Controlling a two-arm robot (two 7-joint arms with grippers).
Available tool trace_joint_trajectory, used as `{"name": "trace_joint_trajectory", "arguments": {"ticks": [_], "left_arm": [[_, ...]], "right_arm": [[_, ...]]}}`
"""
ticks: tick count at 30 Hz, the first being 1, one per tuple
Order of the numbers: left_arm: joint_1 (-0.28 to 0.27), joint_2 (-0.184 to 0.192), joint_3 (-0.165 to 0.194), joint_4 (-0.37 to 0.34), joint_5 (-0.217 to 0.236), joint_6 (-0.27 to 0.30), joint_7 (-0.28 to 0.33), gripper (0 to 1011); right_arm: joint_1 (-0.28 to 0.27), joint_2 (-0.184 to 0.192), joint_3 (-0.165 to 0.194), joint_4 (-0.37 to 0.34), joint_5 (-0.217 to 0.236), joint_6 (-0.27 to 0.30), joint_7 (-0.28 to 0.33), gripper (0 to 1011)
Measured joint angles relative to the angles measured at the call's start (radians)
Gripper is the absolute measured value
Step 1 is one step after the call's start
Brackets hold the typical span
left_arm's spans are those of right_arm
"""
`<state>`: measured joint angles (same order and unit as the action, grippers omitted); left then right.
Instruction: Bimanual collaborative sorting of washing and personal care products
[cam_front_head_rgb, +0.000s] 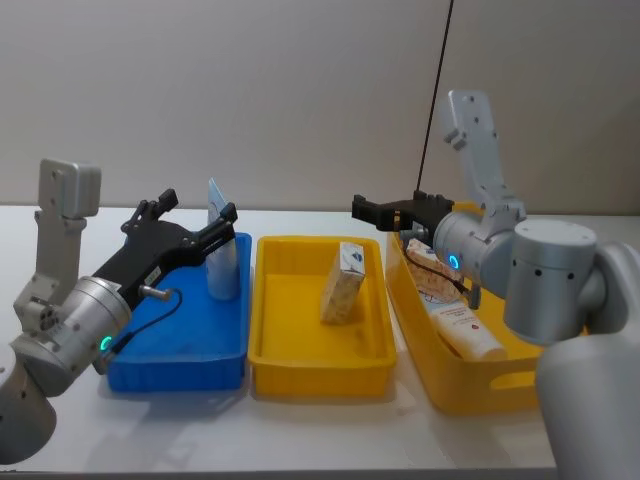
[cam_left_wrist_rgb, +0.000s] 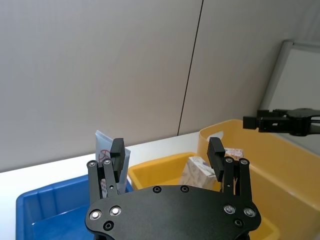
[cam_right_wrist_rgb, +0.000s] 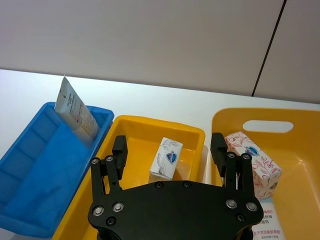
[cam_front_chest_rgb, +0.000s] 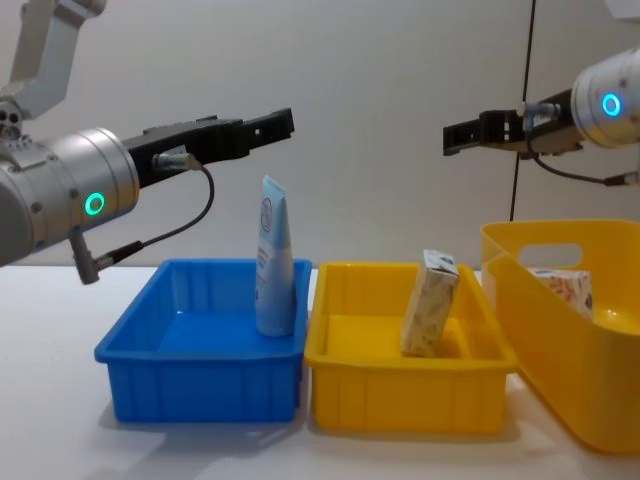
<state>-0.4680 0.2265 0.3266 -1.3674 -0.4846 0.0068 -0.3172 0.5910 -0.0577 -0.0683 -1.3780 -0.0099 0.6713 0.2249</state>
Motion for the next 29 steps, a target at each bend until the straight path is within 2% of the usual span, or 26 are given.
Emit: {"name": "trace_joint_trajectory", "arguments": {"ticks": [5,24,29], "left_arm": [[0.022,0.015,0.012,-0.025,0.027,0.000,0.030,1000],[0.195,0.132,0.108,-0.219,0.240,0.006,0.258,1000],[0.220,0.149,0.122,-0.247,0.271,0.007,0.292,1000]], "right_arm": [[-0.029,0.018,-0.008,-0.019,0.015,-0.030,-0.007,1004],[-0.216,0.140,-0.057,-0.139,0.106,-0.228,-0.057,1004],[-0.261,0.170,-0.069,-0.167,0.128,-0.275,-0.069,1003]]}}
